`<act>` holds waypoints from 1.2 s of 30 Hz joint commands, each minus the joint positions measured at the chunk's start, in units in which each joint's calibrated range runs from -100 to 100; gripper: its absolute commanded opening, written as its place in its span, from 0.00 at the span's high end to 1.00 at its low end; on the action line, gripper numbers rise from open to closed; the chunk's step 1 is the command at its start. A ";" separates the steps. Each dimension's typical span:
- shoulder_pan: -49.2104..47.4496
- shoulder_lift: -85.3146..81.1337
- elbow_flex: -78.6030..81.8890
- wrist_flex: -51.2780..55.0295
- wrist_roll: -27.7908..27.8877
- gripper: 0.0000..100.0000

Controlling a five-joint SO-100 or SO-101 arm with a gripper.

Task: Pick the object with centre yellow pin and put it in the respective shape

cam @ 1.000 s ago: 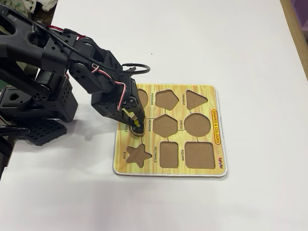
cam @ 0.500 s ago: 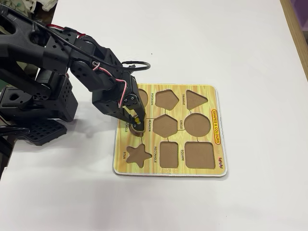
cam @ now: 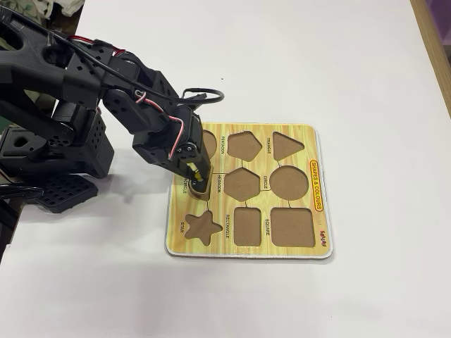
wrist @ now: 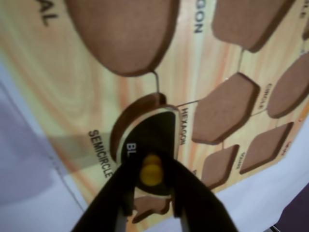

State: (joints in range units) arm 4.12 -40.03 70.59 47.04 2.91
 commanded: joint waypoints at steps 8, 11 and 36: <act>-0.01 -0.38 -0.36 1.10 0.44 0.98; -0.01 -0.38 -0.36 1.18 0.49 0.98; 1.26 -0.47 -0.27 0.32 4.62 0.99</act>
State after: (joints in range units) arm 4.86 -40.03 70.59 47.81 7.33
